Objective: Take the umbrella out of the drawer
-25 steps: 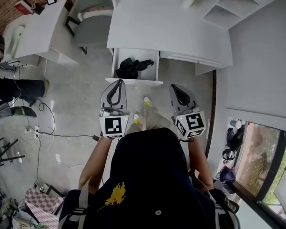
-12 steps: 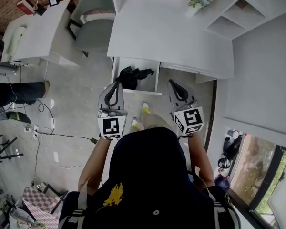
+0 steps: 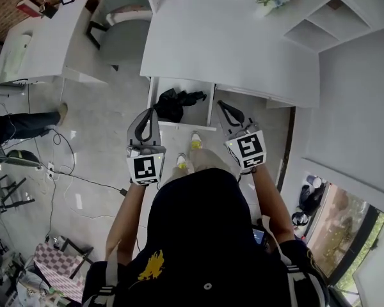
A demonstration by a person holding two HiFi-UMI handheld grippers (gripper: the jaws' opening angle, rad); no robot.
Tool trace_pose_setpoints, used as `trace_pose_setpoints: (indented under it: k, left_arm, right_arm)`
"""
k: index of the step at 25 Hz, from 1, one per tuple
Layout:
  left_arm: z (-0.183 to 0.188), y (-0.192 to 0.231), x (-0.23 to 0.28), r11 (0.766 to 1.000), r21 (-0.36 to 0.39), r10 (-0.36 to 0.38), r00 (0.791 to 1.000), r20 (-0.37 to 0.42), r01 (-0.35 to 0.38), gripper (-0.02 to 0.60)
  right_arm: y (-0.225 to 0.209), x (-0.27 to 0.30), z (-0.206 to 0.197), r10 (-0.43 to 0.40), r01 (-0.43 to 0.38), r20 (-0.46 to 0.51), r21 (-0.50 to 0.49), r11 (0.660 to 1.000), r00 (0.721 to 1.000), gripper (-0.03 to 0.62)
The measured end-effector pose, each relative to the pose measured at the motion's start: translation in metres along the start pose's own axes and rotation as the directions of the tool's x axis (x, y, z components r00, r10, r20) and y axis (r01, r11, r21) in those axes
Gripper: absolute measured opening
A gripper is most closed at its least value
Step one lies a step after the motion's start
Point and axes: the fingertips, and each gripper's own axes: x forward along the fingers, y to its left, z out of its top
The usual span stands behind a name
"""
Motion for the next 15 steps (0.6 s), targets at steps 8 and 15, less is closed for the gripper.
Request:
trace_pose_setpoints:
  k: [8, 15]
  left_arm:
    - [-0.019, -0.005, 0.025, 0.999, -0.009, 0.042, 0.997, -0.066, -0.042, 0.018]
    - [-0.033, -0.006, 0.032, 0.995, -0.023, 0.094, 0.991, -0.096, -0.097, 0.018]
  right_arm:
    - [-0.016, 0.044, -0.029, 0.108, -0.11, -0.078, -0.021, 0.994, 0.991, 0.028]
    - [-0.012, 0.079, -0.054, 0.199, -0.208, -0.143, -0.053, 0.977, 0.97, 0.041]
